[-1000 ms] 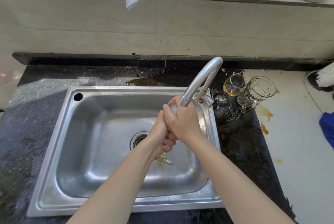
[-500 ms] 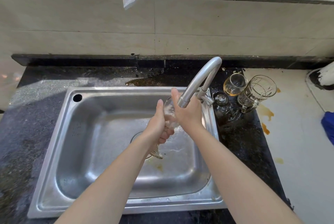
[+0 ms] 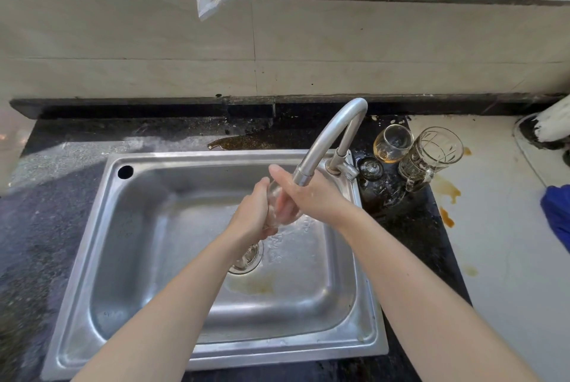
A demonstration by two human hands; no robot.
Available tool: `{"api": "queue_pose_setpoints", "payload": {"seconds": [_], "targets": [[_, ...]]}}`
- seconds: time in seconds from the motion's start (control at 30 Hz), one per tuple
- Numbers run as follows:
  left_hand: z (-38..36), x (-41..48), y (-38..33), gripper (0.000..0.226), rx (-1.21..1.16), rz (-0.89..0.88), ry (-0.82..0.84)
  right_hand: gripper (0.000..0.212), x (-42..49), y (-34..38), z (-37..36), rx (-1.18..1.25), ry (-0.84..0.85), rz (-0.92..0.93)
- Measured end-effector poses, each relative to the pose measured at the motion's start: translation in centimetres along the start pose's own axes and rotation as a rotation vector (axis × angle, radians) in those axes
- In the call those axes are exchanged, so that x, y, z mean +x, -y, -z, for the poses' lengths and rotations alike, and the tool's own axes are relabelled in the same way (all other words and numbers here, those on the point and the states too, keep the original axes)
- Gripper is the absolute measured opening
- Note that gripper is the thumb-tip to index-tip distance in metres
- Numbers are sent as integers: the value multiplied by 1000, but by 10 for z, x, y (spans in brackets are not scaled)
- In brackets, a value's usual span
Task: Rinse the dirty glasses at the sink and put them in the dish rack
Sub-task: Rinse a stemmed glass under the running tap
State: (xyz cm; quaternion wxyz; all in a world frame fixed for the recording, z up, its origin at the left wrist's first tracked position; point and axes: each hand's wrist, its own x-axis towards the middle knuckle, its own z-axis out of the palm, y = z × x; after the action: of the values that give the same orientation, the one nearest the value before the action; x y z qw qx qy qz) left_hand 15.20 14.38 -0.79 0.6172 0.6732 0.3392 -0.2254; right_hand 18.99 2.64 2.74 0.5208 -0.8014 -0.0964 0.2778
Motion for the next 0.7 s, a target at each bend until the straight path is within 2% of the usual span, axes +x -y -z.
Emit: {"api": "queue_pose_setpoints", "payload": {"seconds": [0.13, 0.2, 0.27, 0.33, 0.43, 0.53, 0.63, 0.7], "targets": [[4, -7, -4, 52, -79, 68, 122, 60, 1, -12, -15, 66, -295, 74], [15, -8, -6, 51, 14, 103, 224, 58, -3, -19, -17, 23, -286, 114], [24, -7, -3, 63, 137, 138, 326, 62, -7, -22, -19, -34, -223, 130], [24, -4, 0, 82, 186, 123, 295, 62, -4, -20, -20, -2, -241, 35], [14, -6, -3, 87, 332, -19, 187, 52, 10, -27, -20, 137, -364, -118], [10, -8, -15, 74, 678, -206, 159, 44, 15, -39, -18, 306, -468, -232], [8, -8, -28, 43, 1124, -404, 122, 40, 12, -51, -16, 503, -563, -419], [5, -9, -38, 41, 1312, -494, 112, 34, 10, -60, -16, 642, -575, -558]]}}
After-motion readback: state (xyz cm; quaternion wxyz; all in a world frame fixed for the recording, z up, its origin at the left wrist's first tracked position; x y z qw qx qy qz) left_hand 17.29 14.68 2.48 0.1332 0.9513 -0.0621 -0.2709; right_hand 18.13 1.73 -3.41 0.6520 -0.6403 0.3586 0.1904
